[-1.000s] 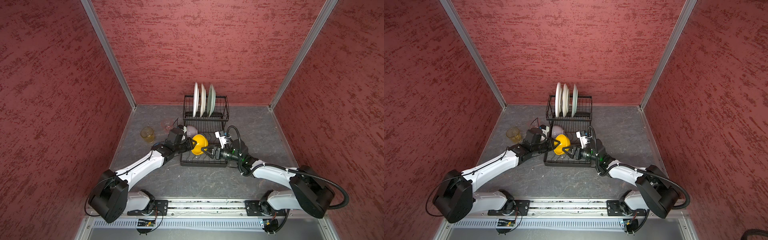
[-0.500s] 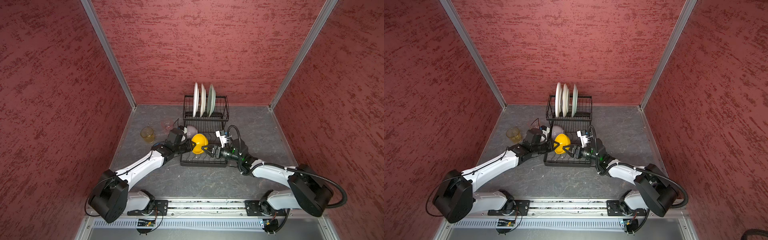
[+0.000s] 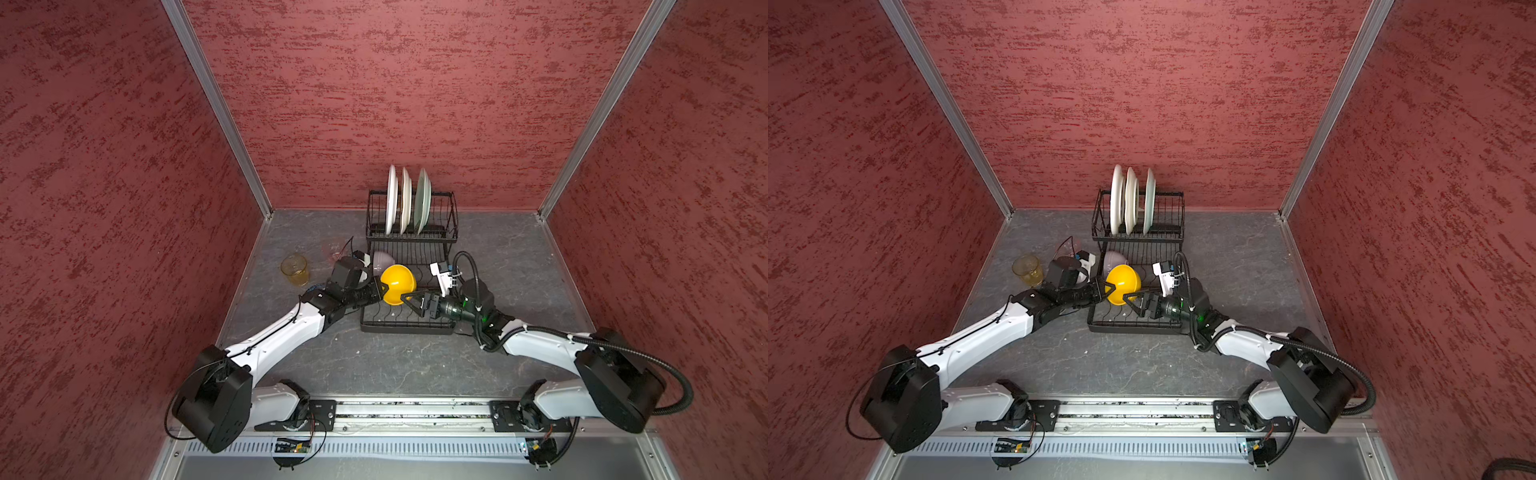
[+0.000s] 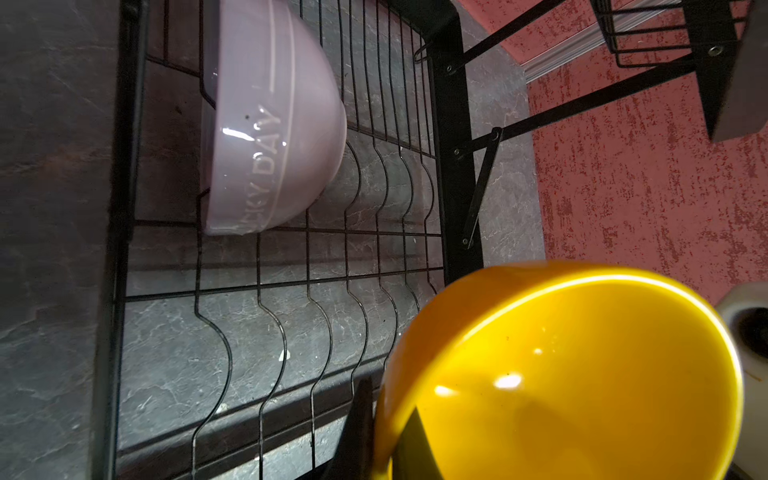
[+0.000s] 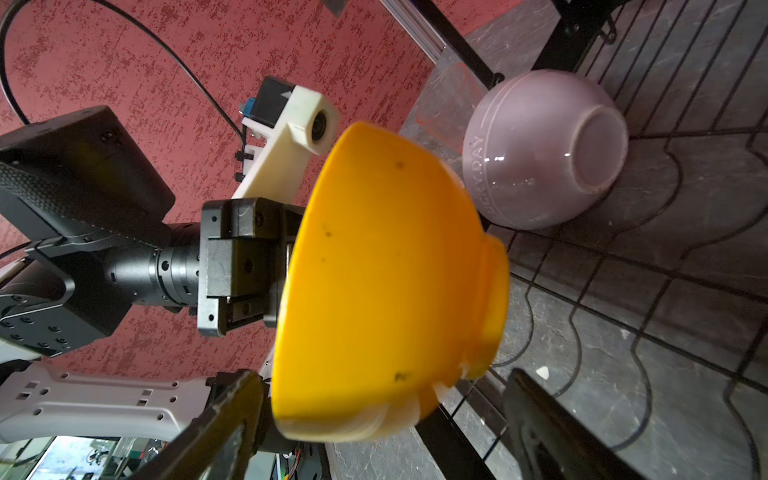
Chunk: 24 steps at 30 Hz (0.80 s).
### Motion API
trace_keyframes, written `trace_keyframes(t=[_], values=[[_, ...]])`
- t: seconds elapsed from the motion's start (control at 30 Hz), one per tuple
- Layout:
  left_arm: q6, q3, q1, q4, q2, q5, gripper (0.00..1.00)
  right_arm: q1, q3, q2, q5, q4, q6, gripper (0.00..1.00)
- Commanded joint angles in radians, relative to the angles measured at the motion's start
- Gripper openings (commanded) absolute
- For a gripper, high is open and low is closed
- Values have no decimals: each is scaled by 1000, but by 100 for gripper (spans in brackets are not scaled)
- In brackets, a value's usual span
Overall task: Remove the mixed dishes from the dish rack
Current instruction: 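Close the left gripper on the yellow bowl rim while the right gripper releases, then lower the yellow bowl into the floral bowl with the left gripper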
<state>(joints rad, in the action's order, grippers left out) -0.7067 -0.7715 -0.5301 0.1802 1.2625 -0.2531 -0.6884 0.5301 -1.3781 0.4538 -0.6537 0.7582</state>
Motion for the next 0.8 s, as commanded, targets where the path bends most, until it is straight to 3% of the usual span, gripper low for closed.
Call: trace_keyframes(t=[0.0,0.23,0.47,0.77], values=[[13,6,16,24,-34,10,0,-5,-5,16,-50,-1,-21,95],[68,21,111,199,-156,60,0,-4,-44,102,-185,83,-78,99],[101,41,319,398,-322,124,0,-5,-65,197,-317,173,-156,99],[135,42,476,516,-326,201,0,-5,-46,316,-414,318,-277,99]])
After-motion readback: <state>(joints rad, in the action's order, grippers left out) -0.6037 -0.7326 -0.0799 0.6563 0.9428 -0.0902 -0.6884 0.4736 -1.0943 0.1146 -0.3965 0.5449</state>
